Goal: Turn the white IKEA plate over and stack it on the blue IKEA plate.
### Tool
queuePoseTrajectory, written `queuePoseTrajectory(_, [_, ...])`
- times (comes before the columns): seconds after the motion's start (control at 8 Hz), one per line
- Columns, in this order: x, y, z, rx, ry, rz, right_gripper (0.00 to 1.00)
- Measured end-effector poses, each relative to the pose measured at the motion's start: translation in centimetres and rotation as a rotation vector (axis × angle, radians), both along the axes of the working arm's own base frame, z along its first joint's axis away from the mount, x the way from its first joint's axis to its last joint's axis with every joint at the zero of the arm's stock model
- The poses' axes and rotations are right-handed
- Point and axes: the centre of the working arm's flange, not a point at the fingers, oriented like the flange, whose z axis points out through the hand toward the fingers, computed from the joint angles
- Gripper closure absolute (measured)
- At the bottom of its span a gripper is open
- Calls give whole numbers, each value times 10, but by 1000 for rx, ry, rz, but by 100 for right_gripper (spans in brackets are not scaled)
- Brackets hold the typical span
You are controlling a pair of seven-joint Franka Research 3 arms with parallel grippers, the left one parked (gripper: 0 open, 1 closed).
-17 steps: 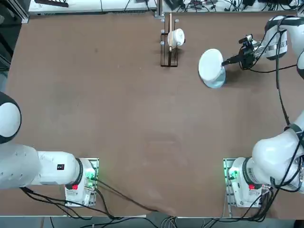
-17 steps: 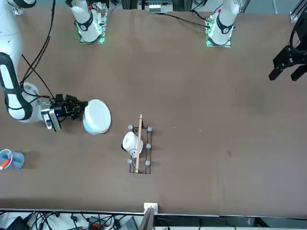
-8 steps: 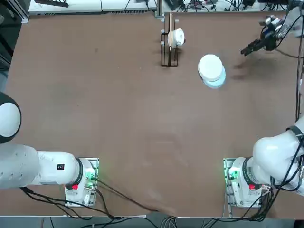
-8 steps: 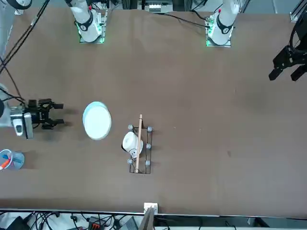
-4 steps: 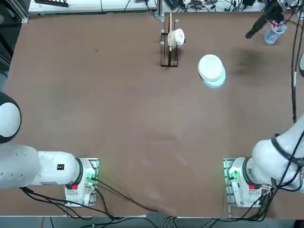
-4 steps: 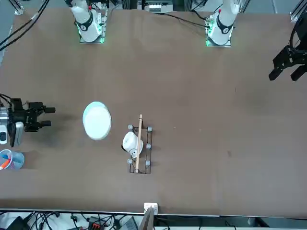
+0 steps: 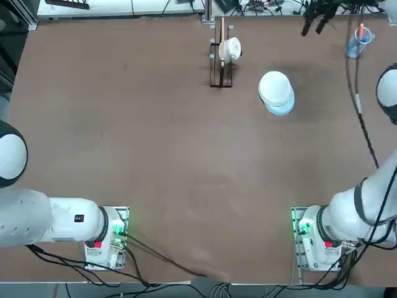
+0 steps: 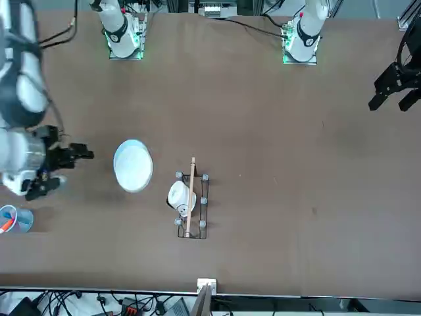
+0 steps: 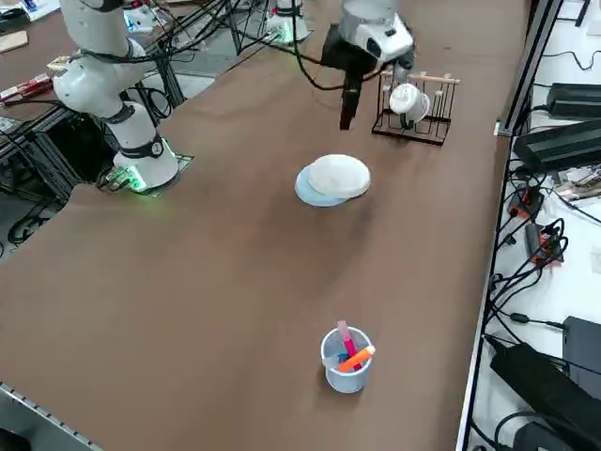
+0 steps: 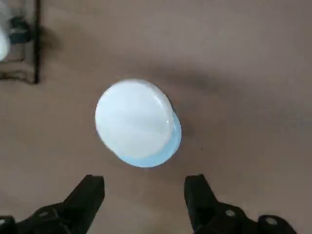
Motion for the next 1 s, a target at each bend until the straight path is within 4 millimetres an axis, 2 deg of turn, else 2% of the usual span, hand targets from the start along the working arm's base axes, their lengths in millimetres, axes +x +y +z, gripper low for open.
queuePoseTrajectory(0.25, [-7, 27, -59, -155, -17, -188, 0])
queuePoseTrajectory(0.5, [-22, 46, -115, -229, -45, -301, 0])
queuePoseTrajectory(0.75, [-39, 55, -154, -269, -50, -364, 0])
queuePoseTrajectory(1.0, [-54, 57, -180, -295, -41, -409, 0])
